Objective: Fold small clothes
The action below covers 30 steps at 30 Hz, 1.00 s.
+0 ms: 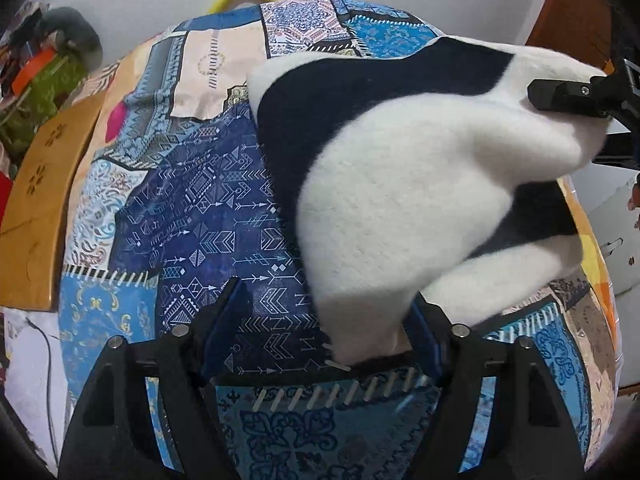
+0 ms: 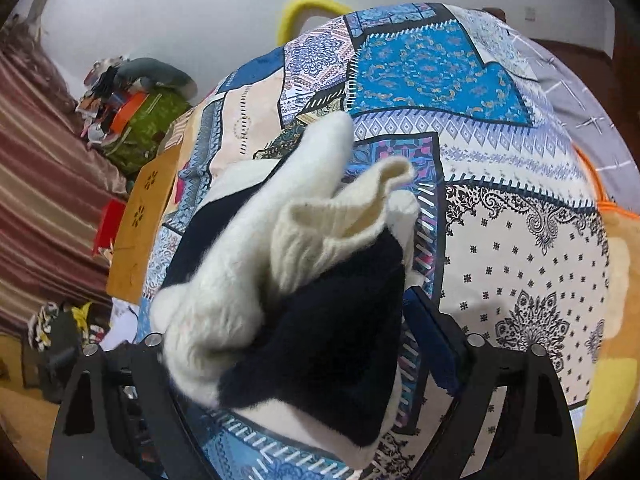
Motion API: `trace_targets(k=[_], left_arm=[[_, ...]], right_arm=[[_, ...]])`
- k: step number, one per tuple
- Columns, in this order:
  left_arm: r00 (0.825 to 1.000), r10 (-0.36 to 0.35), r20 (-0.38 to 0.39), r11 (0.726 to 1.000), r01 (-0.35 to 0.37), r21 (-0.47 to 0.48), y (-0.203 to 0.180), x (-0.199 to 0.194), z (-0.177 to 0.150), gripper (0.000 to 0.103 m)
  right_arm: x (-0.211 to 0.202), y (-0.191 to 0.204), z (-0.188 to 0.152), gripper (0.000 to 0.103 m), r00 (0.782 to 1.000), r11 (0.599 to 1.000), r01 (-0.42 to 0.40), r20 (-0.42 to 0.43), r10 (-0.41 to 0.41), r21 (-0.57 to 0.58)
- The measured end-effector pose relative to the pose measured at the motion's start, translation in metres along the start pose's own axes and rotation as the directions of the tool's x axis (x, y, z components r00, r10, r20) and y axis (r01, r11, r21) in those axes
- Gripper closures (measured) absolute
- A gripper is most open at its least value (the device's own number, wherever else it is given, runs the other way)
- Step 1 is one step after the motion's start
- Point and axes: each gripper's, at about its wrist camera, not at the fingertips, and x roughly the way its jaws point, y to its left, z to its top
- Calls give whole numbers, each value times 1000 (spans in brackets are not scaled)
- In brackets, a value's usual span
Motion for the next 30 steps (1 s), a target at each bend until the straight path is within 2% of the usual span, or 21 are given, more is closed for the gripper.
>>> trace_targets(k=[1,5,7,10,13,22,30], left_arm=[[1000,6,12,1000,-6,-5,1,0,-1,20],[1000,8,30,1000,-8,-9,4,-1,-3,18],[1000,6,30,1000,-6,-14,5,0,-3,18],[1000,4,27,1000,-4,-21,7,0,-3,18],[1000,5,21,1000,-4,-29,7,1,-4,18],[1000,20,14,999,-19,-51,10,-1,-7,15],[999,39,16,998,-38,-55,16,-10,-16,15]], right_arm=[[0,1,0,25,1000,1000,-4,-3,4,1],[0,10,2,42,1000,1000,1,1,-1,-30],[-2,14,3,57,1000,999,3,14,-2,-50],[-10,21,3,72,999,998,-6,40,9,-67],[-21,33,2,77,997,994,-11,73,19,-111],[-57,66,-18,78,988,967,-7,148,46,-255],[-41,34,-38,78,996,980,21,94,-3,-197]])
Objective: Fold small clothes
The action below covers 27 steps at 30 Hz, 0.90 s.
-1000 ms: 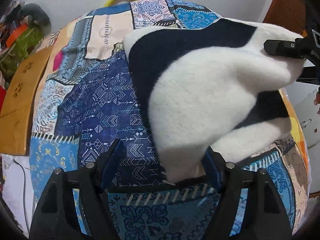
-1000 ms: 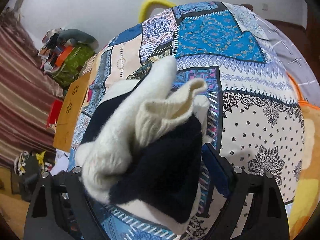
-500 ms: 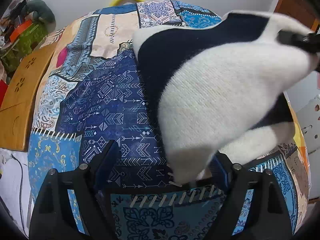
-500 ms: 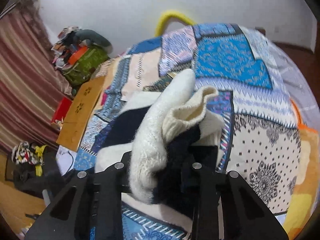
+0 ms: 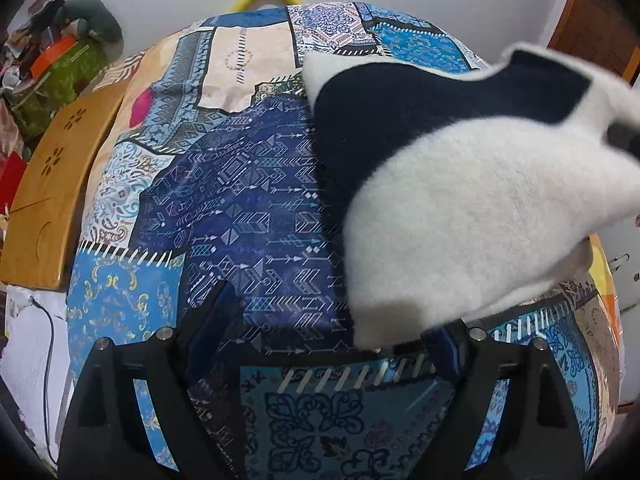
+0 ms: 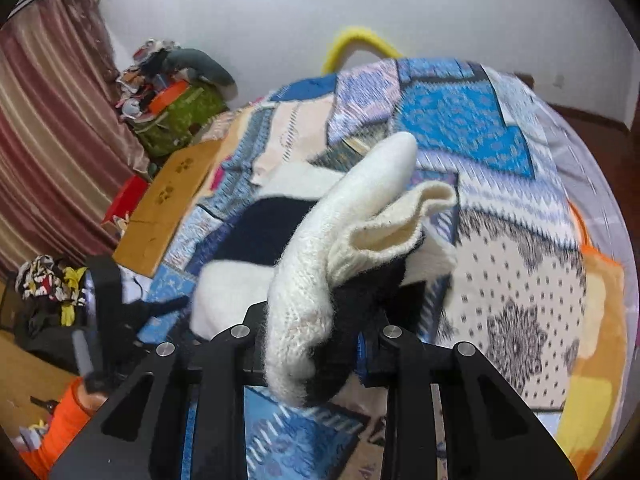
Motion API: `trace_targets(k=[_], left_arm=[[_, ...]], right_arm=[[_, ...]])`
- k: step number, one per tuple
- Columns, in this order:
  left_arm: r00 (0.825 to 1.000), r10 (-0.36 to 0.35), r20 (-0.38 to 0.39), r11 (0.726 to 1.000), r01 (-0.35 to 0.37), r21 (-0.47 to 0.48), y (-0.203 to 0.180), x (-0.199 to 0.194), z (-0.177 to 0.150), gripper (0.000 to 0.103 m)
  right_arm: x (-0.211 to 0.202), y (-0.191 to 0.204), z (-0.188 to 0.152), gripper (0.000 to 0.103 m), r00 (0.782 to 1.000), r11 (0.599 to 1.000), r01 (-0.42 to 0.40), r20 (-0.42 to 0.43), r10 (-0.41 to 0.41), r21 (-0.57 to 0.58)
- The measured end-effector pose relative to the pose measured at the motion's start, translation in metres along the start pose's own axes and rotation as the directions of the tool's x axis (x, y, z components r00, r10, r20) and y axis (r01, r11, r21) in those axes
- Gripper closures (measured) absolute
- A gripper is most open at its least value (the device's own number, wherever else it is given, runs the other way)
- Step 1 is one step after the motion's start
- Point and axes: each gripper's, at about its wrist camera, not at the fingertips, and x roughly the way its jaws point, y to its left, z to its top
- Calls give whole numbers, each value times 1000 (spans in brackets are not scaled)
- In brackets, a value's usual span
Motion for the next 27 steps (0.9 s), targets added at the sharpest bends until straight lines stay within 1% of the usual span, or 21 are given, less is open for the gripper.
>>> trace_targets(k=[4,6,12,17,18,20,25,27], left_arm=[[1000,9,-12,1000,-9,4,2,-1,-5,15],[1000,18,-16,1000,-18,12,2,-2,-7,15],[998,67,-13,997,-67,41,6,-11,-17,15],[995,104,-12,994,-103,43,17,-19,-19,15],[992,124,-4,992,-123,41,20,-22,-19,15],[990,141,8,989,-141,37,24,-27,-16,15],[986,154,57,988,-156,20,33,-48,-3,15],[984,156,83,987,-158,19,33,-58,4,15]], right_arm=[[5,-8,-16,78,1000,1000,8,-25,-8,16],[6,-11,-22,78,1000,1000,11,-20,-11,19],[4,-16,-36,76,1000,1000,12,-29,-12,24],[-4,-20,-41,72,1000,1000,18,-24,-18,12],[-6,-22,-42,72,1000,1000,22,-22,-22,11],[-9,-23,-43,71,1000,1000,25,-19,-25,8],[-20,-25,-43,62,998,998,56,-3,-56,-16],[-25,-24,-41,58,998,998,56,4,-56,-24]])
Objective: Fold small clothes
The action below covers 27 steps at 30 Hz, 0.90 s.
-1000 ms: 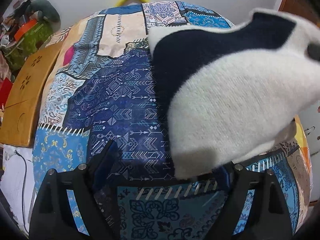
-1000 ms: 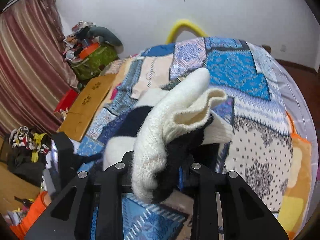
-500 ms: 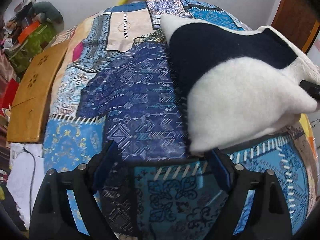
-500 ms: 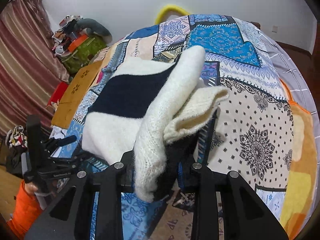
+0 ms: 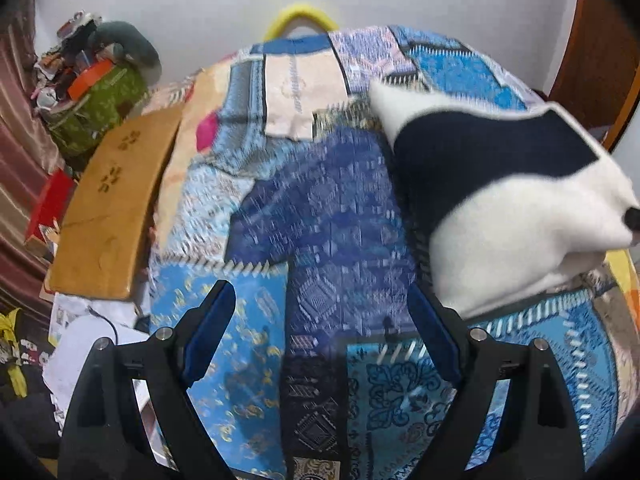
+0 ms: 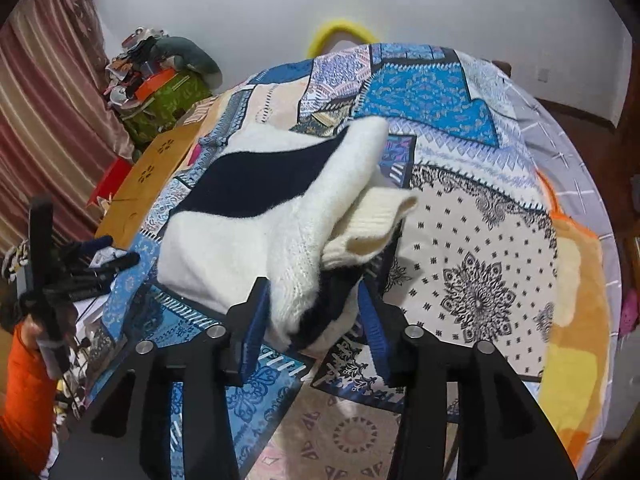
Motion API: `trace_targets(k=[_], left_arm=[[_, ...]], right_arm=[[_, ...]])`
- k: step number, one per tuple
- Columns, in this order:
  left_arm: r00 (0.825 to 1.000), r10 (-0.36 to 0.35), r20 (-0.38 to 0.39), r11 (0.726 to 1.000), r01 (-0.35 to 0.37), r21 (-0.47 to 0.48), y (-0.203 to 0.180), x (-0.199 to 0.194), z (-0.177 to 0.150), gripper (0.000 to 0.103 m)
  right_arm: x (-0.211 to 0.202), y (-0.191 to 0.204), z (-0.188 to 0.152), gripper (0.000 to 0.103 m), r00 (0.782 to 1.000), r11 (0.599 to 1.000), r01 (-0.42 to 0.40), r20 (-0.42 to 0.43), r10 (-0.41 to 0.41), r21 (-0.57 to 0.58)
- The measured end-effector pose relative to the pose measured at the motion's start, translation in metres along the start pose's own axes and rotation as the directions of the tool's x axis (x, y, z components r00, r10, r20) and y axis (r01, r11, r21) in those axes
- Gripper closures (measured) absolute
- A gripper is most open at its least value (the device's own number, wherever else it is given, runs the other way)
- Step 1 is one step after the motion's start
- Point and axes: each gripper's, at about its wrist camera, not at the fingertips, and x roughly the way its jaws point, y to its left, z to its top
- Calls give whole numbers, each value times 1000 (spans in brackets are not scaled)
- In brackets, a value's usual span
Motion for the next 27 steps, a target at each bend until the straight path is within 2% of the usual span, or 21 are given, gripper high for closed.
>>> trace_targets(k=[3,7,10,14,19,26,27], left_arm=[[999,-2,49,1000,2,1,-1,-15,15,15],[996,-33,84,999,33,1,-7,-25,36,14],[994,-54,91,999,54,7,-15,-24,49,14],[992,-95,79,996,95,4,-24,-15,65,13],[985,-172,14,985,172,-29,-32,12,80,13],[959,-267,-94,961,258,-102,-36,54,83,13],[951,-288,-111,954,276,-114,-37,61,82,13]], right_arm=[[-9,0,8,49,1000,1000,9,27,-9,-9],[-18,-1,20,25,997,999,34,71,-34,0],[-18,-4,31,19,996,999,38,81,-40,19],[-5,-9,42,18,998,999,22,56,-24,44],[23,-23,42,18,1000,994,-14,-18,16,106],[57,-43,30,18,989,975,-85,-101,108,207],[63,-46,27,17,986,970,-99,-113,126,220]])
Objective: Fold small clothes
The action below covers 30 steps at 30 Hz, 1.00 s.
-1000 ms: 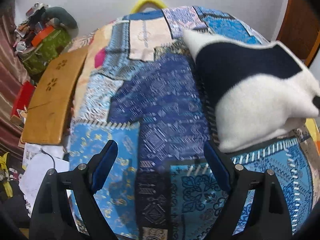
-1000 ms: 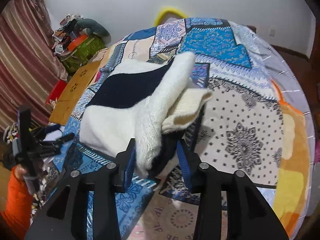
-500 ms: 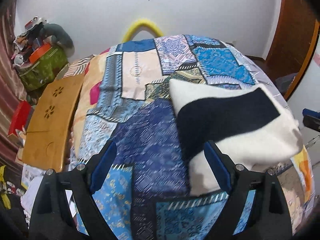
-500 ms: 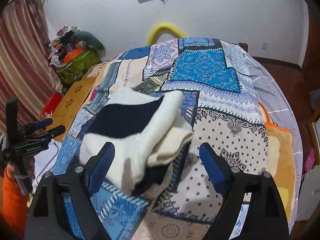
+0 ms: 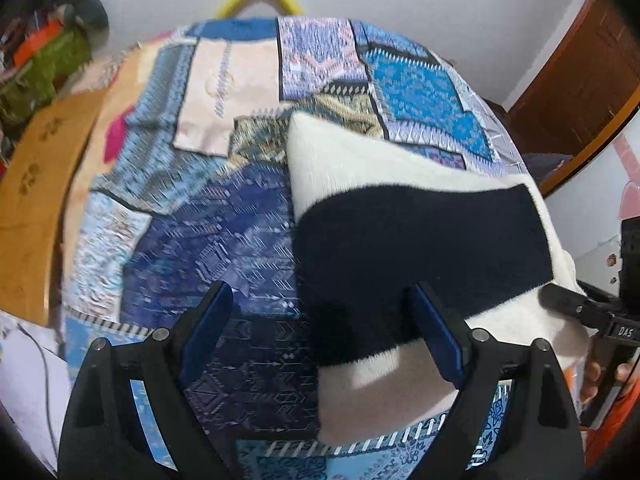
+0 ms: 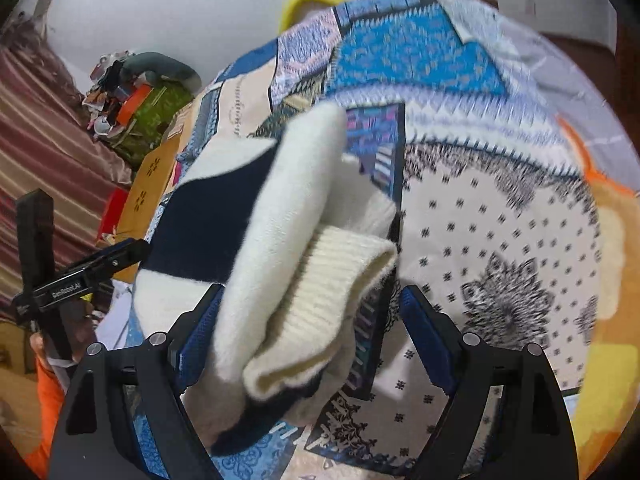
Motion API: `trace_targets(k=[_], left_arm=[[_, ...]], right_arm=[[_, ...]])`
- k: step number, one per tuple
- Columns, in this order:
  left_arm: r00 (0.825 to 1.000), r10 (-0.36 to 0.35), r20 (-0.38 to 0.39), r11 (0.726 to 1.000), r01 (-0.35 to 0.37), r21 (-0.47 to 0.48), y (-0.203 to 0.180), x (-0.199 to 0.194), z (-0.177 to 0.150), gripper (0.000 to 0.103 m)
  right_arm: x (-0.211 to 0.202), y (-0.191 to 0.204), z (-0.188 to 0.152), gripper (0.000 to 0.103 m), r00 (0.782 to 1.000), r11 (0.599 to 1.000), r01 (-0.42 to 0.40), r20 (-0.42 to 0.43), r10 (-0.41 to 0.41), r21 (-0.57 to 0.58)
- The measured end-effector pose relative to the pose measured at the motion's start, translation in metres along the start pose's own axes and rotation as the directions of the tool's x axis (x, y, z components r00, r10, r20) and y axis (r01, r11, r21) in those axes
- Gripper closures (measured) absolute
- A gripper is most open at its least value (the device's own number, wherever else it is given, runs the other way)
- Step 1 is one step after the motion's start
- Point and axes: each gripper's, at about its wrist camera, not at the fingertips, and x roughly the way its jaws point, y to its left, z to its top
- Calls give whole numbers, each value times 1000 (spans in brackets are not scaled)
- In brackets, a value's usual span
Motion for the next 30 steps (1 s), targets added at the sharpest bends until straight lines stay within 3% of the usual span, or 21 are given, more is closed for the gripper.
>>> trace_targets(k=[14,17,19,21,23,28,30], left_arm=[[976,-197,-96,977,186,-109,1,44,2,8],[965,-238,-113,966,223,-128,0,49,3,8],[956,-265,-124,959,248,-138,-3,53,2,11],[959,-256,-119,961,239,-137,-6,52,2,12],[961,-254,-112,962,239,-130,-7,49,3,16],[957,-282,-74,955,272,-116,-6,33,4,44],[957,-284,-60,955,277,-103,-7,26,4,49]], right_arm=[[25,-18,-7,16,984,984,-171,-42,173,40],[27,-19,-8,25,975,975,-215,-49,217,49],[28,-16,-8,37,969,969,-241,-51,244,54],[26,-12,-9,42,969,969,-242,-47,244,45],[25,-7,-6,48,970,970,-239,-42,240,36],[19,3,-4,61,975,976,-220,-23,220,5],[15,7,-3,63,978,978,-210,-4,210,-22]])
